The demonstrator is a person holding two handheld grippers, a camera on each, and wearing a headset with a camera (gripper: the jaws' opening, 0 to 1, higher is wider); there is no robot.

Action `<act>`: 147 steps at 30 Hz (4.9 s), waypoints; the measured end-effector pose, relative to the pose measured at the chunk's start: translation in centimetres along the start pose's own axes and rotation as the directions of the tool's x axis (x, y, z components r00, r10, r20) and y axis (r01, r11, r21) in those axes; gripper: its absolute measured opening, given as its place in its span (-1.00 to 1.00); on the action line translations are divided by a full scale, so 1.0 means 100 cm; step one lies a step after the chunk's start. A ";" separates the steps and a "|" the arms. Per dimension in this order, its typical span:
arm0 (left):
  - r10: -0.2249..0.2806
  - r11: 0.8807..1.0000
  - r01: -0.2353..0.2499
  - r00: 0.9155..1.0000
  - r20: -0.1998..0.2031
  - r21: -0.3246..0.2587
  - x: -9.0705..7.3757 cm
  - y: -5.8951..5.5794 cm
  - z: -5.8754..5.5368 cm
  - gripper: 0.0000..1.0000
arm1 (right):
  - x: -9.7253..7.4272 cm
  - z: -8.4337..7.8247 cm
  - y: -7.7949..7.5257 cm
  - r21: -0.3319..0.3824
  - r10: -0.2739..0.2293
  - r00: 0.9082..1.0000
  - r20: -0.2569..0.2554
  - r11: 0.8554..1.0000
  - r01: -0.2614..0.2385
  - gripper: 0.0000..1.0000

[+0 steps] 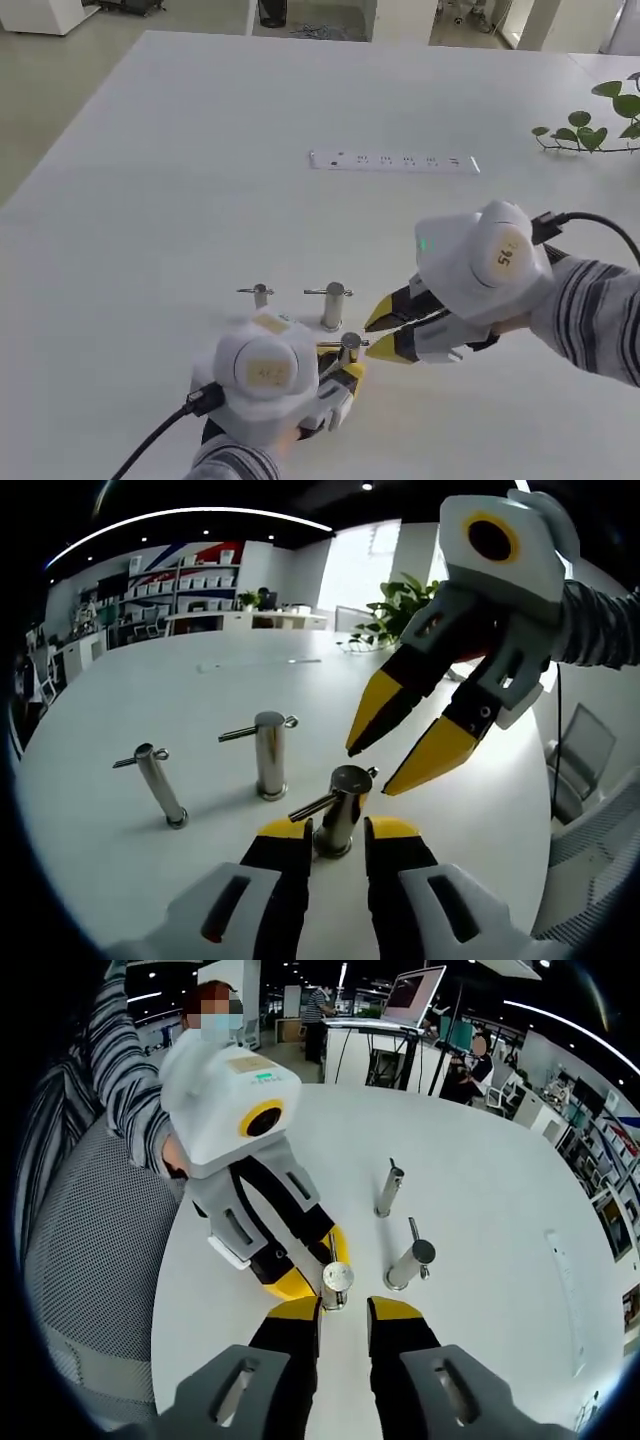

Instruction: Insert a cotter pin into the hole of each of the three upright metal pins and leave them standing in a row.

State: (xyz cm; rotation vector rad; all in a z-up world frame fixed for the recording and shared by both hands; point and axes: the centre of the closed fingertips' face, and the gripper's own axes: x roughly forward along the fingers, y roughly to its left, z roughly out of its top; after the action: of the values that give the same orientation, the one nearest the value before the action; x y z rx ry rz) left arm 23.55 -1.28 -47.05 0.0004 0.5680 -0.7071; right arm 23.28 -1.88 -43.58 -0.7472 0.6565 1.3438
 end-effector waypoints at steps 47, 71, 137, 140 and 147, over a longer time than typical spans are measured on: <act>0.001 0.998 -0.005 0.998 0.061 0.061 -0.083 0.014 0.019 0.76 | 0.026 0.005 0.005 0.127 0.019 0.998 0.060 0.992 -0.026 -0.83; 0.055 0.995 -0.062 0.994 0.093 0.076 -0.110 0.047 0.029 0.97 | -0.002 -0.026 -0.032 0.137 -0.033 0.999 -0.003 0.990 0.033 -0.84; 0.044 0.999 -0.046 0.996 0.077 0.015 -0.113 0.059 0.036 0.90 | -0.034 -0.048 -0.053 0.309 -0.232 0.973 0.006 0.926 0.218 -0.31; 0.043 0.999 -0.043 0.996 0.078 0.002 -0.113 0.058 0.038 0.90 | -0.041 -0.044 -0.053 0.375 -0.288 0.957 0.025 0.890 0.258 -0.21; 0.045 0.999 -0.043 0.995 0.092 -0.023 -0.115 0.058 0.043 0.90 | -0.054 -0.028 -0.040 0.462 -0.340 0.937 0.081 0.846 0.267 0.05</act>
State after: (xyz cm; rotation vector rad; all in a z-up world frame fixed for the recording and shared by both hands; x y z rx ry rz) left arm 22.15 9.44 -38.78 -0.0391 0.4854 -0.6545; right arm 26.63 -7.63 -40.69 -0.3449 0.6536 0.8997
